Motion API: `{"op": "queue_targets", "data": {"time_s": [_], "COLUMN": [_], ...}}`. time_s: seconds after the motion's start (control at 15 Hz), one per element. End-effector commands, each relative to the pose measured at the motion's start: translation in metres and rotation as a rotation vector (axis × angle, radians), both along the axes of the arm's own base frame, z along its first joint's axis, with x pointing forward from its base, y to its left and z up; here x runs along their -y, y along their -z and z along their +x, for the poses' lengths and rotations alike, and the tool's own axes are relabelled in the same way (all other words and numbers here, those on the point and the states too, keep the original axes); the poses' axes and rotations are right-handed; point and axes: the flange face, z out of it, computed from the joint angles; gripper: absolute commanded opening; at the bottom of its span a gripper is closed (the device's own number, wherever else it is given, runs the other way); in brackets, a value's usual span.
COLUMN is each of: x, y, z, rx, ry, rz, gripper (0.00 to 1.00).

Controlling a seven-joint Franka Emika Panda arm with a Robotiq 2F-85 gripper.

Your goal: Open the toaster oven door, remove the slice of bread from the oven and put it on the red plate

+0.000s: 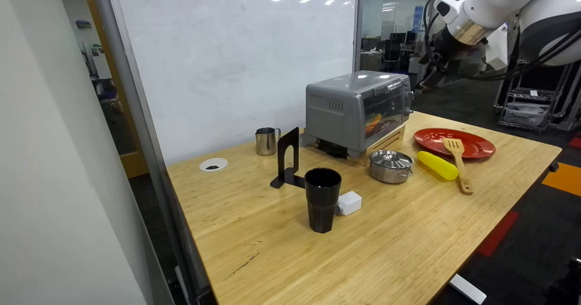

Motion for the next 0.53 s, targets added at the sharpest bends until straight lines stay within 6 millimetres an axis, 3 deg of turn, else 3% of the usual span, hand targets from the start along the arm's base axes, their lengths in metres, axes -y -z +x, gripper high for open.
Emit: {"op": "queue_targets", "data": {"time_s": [0.0,0.47], "x": [0.004,0.026], "y": [-0.005,-0.003], "z": [0.008,0.031], "rx": [0.041,0.075], "ry": [0.171,0.549], "rz": [0.107,0.309], "gripper": [1.0,1.0]}}
